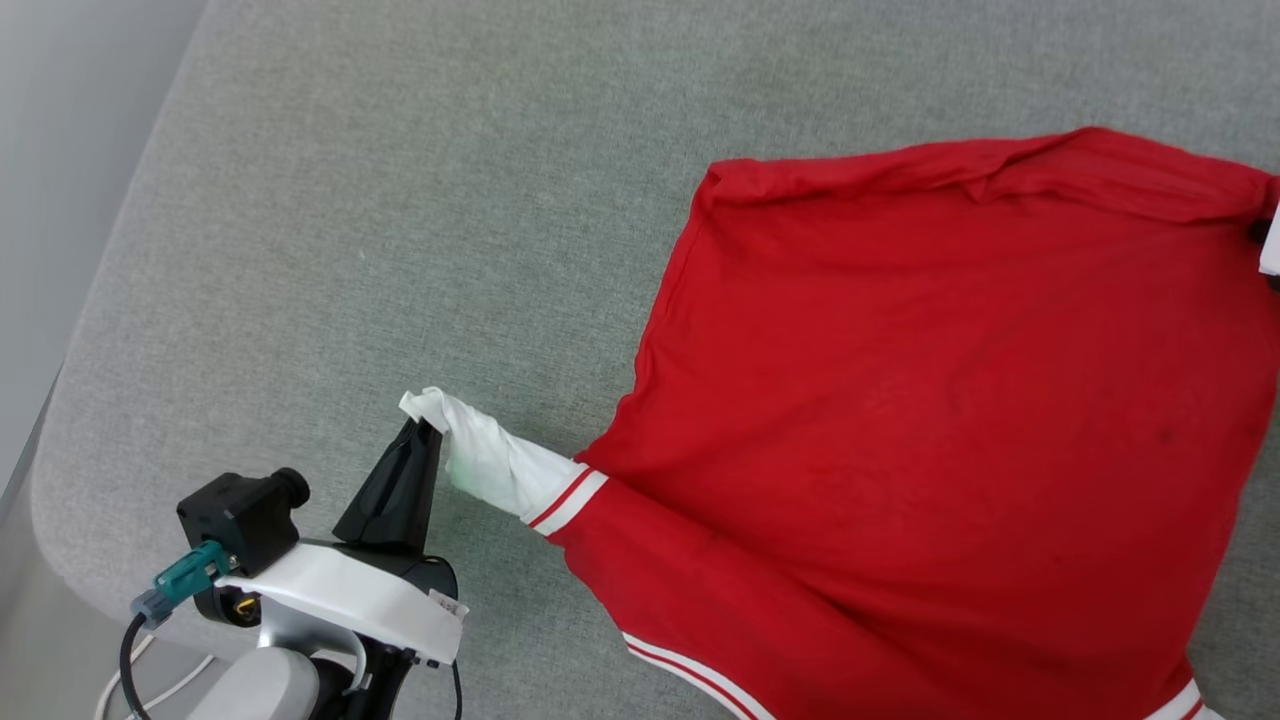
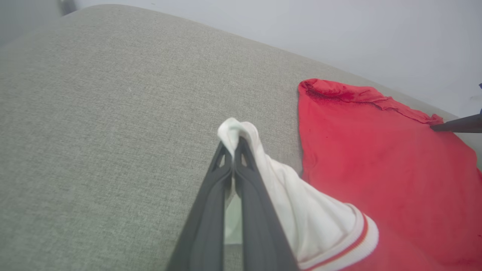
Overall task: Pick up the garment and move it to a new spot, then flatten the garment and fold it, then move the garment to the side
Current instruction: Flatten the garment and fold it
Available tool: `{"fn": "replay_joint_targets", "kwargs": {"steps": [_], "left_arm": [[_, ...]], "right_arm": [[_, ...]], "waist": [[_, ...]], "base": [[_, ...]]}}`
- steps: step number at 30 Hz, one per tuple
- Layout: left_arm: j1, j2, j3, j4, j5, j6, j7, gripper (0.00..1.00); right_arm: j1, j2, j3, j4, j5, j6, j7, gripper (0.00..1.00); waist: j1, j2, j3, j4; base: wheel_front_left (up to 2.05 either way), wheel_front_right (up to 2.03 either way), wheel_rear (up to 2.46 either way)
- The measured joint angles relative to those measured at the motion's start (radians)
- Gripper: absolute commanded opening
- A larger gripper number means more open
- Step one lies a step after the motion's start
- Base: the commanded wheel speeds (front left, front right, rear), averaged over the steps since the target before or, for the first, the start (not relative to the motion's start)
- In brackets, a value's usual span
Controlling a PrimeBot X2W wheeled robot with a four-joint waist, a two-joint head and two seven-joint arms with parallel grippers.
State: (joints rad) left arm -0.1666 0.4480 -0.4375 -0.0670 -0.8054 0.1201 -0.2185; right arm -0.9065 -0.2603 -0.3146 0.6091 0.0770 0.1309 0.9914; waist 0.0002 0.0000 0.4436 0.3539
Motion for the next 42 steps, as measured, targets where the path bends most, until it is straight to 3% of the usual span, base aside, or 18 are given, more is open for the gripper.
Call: {"fn": "replay_joint_targets", "kwargs": {"steps": [10, 19, 28, 35, 36, 37, 42], "left_arm": [[0.037, 0.025, 0.024, 0.014, -0.009, 0.026, 0.003, 0.00], [0.096, 0.061, 0.053, 0.026, -0.023, 0.075, 0.024, 0.00], [0.167, 0.086, 0.076, 0.044, -0.047, 0.121, 0.053, 0.00], [0.204, 0.109, 0.087, 0.035, -0.057, 0.154, 0.076, 0.00], [0.205, 0.112, 0.089, 0.030, -0.057, 0.155, 0.077, 0.00], [0.207, 0.117, 0.091, 0.026, -0.057, 0.160, 0.082, 0.00], [0.212, 0.123, 0.087, 0.004, -0.060, 0.170, 0.100, 0.00]], "right_arm": [[0.052, -0.087, 0.032, -0.114, 0.029, 0.000, -0.008, 0.00], [0.385, -0.110, 0.038, -0.345, 0.147, 0.000, 0.004, 0.00], [0.825, -0.007, -0.029, -0.576, 0.238, 0.000, -0.029, 0.00], [1.044, 0.113, -0.046, -0.638, 0.262, 0.000, -0.063, 0.00], [1.061, 0.125, -0.045, -0.641, 0.263, 0.000, -0.073, 0.37], [1.071, 0.133, -0.044, -0.643, 0.264, 0.000, -0.082, 1.00], [1.078, 0.158, -0.037, -0.654, 0.276, 0.000, -0.223, 1.00]], "waist": [[-0.0001, 0.0000, -0.100, -0.048], [-0.0002, 0.0000, -0.191, -0.177], [-0.0003, 0.0000, -0.291, -0.310], [-0.0004, 0.0000, -0.338, -0.384], [-0.0004, 0.0000, -0.340, -0.389], [-0.0004, 0.0000, -0.342, -0.394], [-0.0004, 0.0000, -0.340, -0.401]], "base": [[0.00, 0.00, 0.00], [0.00, 0.00, 0.00], [0.00, 0.00, 0.00], [0.00, 0.00, 0.00], [0.00, 0.00, 0.00], [0.00, 0.00, 0.00], [0.00, 0.00, 0.00]]}}
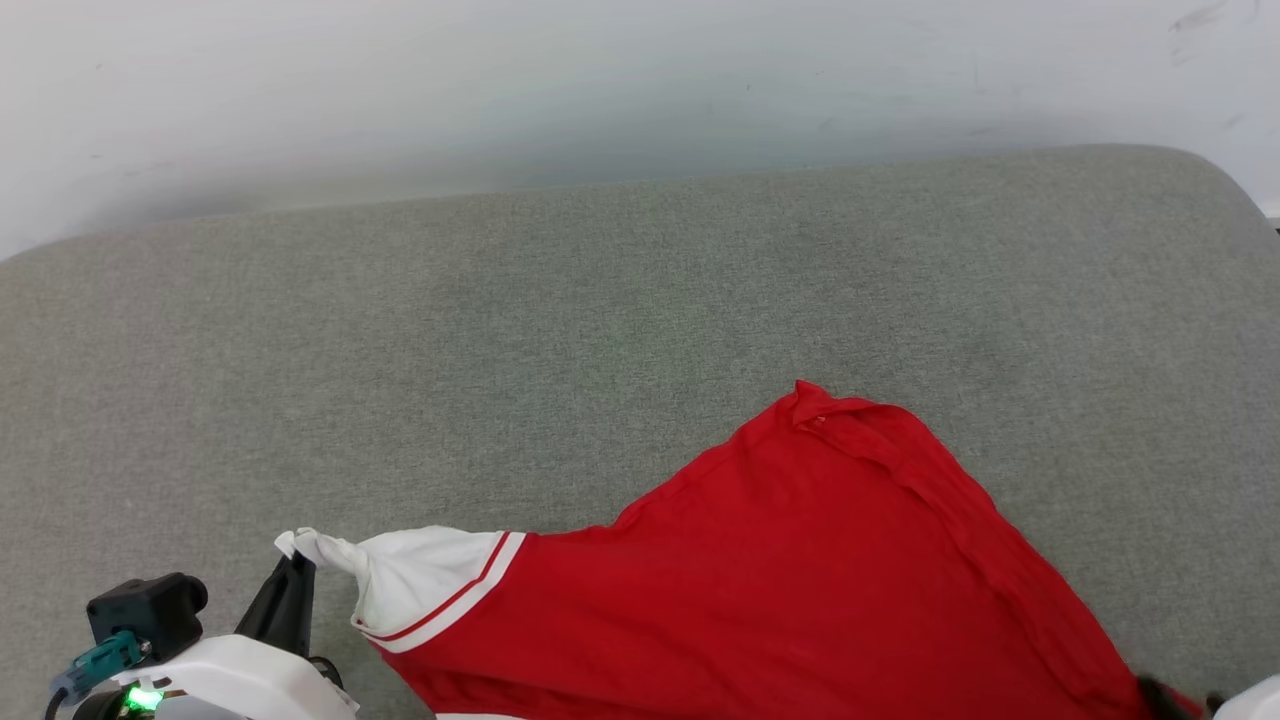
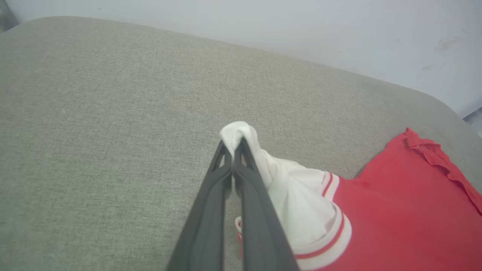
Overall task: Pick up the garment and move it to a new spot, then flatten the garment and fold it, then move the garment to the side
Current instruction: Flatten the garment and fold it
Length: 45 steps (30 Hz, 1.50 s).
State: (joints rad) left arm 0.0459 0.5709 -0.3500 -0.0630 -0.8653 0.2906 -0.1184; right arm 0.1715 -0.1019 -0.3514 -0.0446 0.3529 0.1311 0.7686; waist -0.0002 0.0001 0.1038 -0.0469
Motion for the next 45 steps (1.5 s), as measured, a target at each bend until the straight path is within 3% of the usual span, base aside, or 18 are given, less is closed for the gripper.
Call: {"fn": "replay_joint_targets", "kwargs": {"steps": [7, 12, 17, 25, 32, 40, 41, 42, 45], "left_arm": [[-0.003, 0.003, -0.004, -0.026, 0.003, 0.006, 0.006, 0.00], [-0.019, 0.002, -0.010, -0.047, 0.011, 0.009, 0.007, 0.00], [-0.059, -0.002, -0.023, -0.072, 0.026, 0.007, 0.010, 0.00], [-0.149, -0.025, -0.052, -0.097, 0.050, -0.019, 0.006, 0.00], [-0.222, -0.044, -0.062, -0.089, 0.062, -0.053, -0.012, 0.00], [-0.249, -0.062, -0.071, -0.042, 0.059, -0.079, -0.027, 0.00], [-0.251, -0.063, -0.071, -0.037, 0.058, -0.080, -0.030, 0.00], [-0.253, -0.063, -0.070, -0.031, 0.058, -0.080, -0.032, 0.00], [-0.254, -0.065, -0.071, -0.019, 0.054, -0.081, -0.033, 0.00]], "right_arm": [[-0.110, -0.002, 0.019, 0.000, 0.010, 0.000, -0.405, 1.00], [-0.219, -0.045, 0.093, 0.091, 0.027, 0.000, -0.495, 1.00], [-0.378, -0.142, 0.263, 0.169, 0.060, 0.000, -0.367, 1.00], [-0.639, -0.282, 0.510, 0.202, 0.141, 0.000, -0.003, 1.00], [-0.789, -0.319, 0.653, 0.266, 0.162, 0.000, 0.178, 1.00], [-0.838, -0.318, 0.676, 0.381, 0.195, 0.001, 0.287, 1.00], [-0.844, -0.316, 0.678, 0.388, 0.194, 0.001, 0.296, 0.39], [-0.846, -0.313, 0.677, 0.396, 0.193, 0.001, 0.301, 0.00], [-0.848, -0.301, 0.670, 0.423, 0.185, 0.000, 0.310, 0.00]], "waist": [[0.0001, 0.0000, 0.005, 0.013], [0.0000, 0.0000, 0.014, 0.032], [0.0000, 0.0000, 0.052, 0.055], [0.0002, 0.0000, 0.143, 0.113], [0.0003, 0.0000, 0.240, 0.170], [0.0002, 0.0000, 0.294, 0.200], [0.0002, 0.0000, 0.293, 0.200], [0.0002, 0.0000, 0.290, 0.199], [0.0002, 0.0000, 0.277, 0.197]], "base": [[0.00, 0.00, 0.00], [0.00, 0.00, 0.00], [0.00, 0.00, 0.00], [0.00, 0.00, 0.00], [0.00, 0.00, 0.00], [0.00, 0.00, 0.00], [0.00, 0.00, 0.00], [0.00, 0.00, 0.00], [0.00, 0.00, 0.00]]}}
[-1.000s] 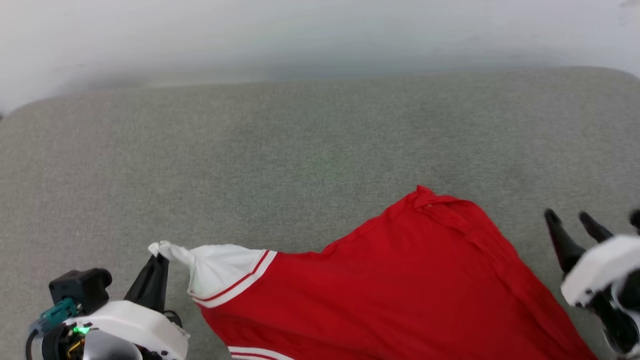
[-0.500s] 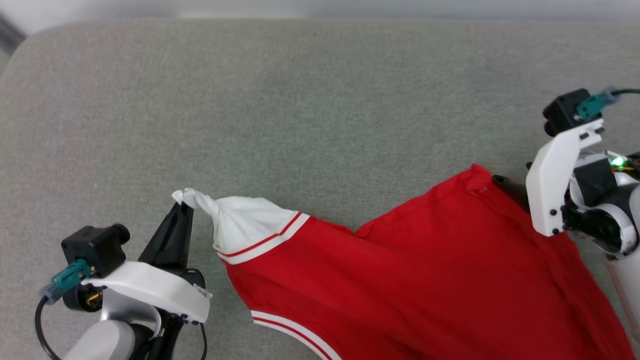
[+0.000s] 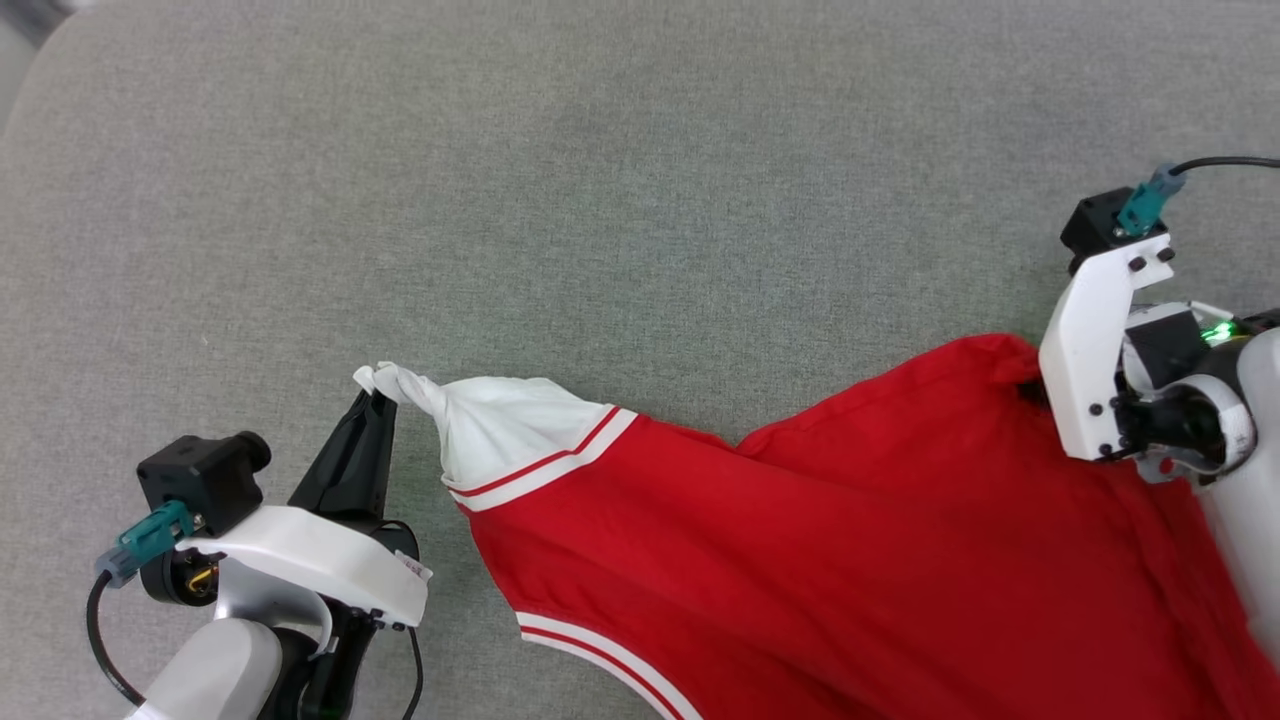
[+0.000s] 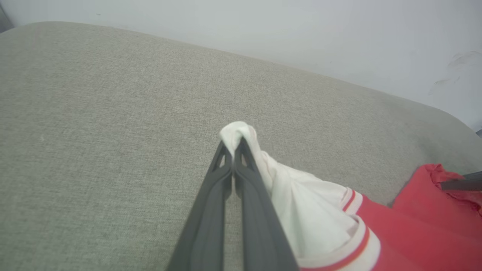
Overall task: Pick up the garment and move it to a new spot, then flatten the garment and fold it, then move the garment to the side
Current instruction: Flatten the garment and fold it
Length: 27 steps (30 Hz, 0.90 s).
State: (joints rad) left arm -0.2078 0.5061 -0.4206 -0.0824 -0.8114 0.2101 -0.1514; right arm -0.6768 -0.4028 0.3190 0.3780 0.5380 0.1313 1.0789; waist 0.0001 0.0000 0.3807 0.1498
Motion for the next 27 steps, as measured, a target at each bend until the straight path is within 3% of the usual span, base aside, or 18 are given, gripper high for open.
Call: {"fn": "replay_joint_targets", "kwargs": {"steps": [5, 15, 27], "left_arm": [[-0.017, 0.002, -0.004, 0.021, -0.002, -0.008, 0.009, 0.00], [-0.218, 0.082, 0.056, 0.113, 0.018, -0.038, 0.041, 0.00], [-0.620, 0.048, 0.081, 0.348, 0.011, -0.124, 0.061, 0.00]], "right_arm": [[0.000, 0.024, -0.007, 0.023, -0.015, 0.000, -0.030, 0.00], [-0.079, 0.077, -0.076, 0.060, -0.086, 0.000, -0.316, 0.00], [-0.298, 0.133, -0.201, 0.181, -0.218, 0.000, -0.586, 0.00]], "waist": [[0.0001, 0.0000, -0.032, -0.007], [0.0000, 0.0000, -0.153, -0.055], [0.0000, -0.0001, -0.161, -0.105]], "base": [[0.00, 0.00, 0.00], [0.00, 0.00, 0.00], [0.00, 0.00, 0.00]]}}
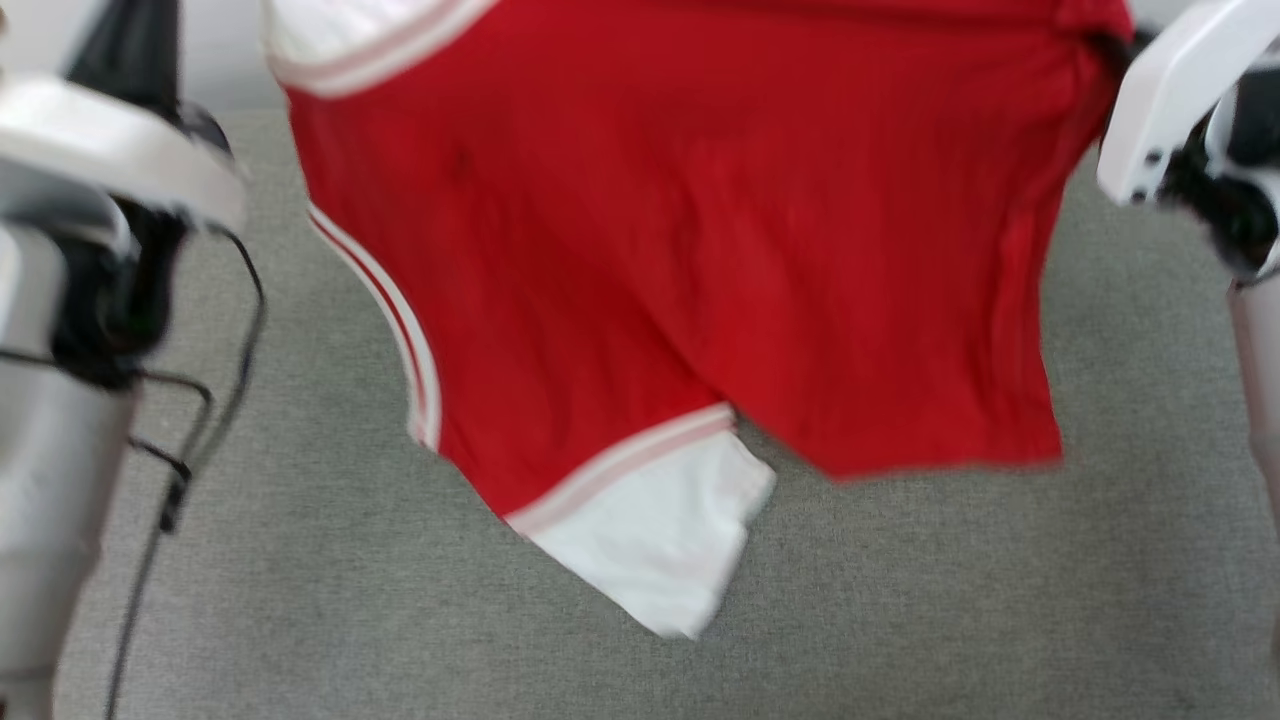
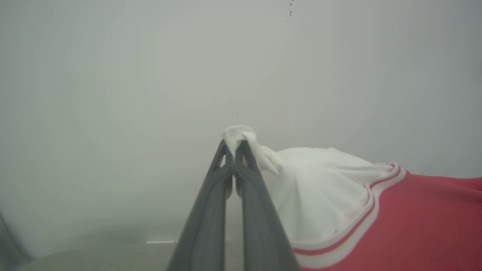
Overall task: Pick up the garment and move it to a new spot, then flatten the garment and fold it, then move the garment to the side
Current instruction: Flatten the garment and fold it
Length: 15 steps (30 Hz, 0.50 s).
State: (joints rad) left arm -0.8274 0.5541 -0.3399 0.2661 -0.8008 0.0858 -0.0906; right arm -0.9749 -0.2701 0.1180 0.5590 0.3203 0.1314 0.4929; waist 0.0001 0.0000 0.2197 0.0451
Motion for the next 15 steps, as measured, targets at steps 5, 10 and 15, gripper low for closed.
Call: {"fn": "replay_joint_targets", "kwargs": {"steps": [5, 10, 15], "left_arm": [[-0.205, -0.001, 0.006, 0.135, 0.039, -0.034, -0.038, 0.00], [-0.412, 0.003, 0.014, 0.239, 0.074, -0.061, -0.063, 0.00], [-0.604, 0.020, 0.024, 0.316, 0.096, -0.087, -0.086, 0.00]], "right_arm": [[-0.147, 0.027, -0.055, 0.021, -0.061, 0.000, -0.111, 0.00], [-0.319, 0.050, -0.095, 0.035, -0.092, 0.000, -0.175, 0.00], [-0.482, 0.058, -0.116, 0.049, -0.126, 0.001, -0.206, 0.00]], "waist": [[0.0000, 0.0000, 0.051, -0.010], [0.0001, 0.0000, 0.116, -0.020], [0.0000, 0.0001, 0.189, -0.030]], "base": [[0.00, 0.00, 0.00], [0.00, 0.00, 0.00], [0.00, 0.00, 0.00]]}}
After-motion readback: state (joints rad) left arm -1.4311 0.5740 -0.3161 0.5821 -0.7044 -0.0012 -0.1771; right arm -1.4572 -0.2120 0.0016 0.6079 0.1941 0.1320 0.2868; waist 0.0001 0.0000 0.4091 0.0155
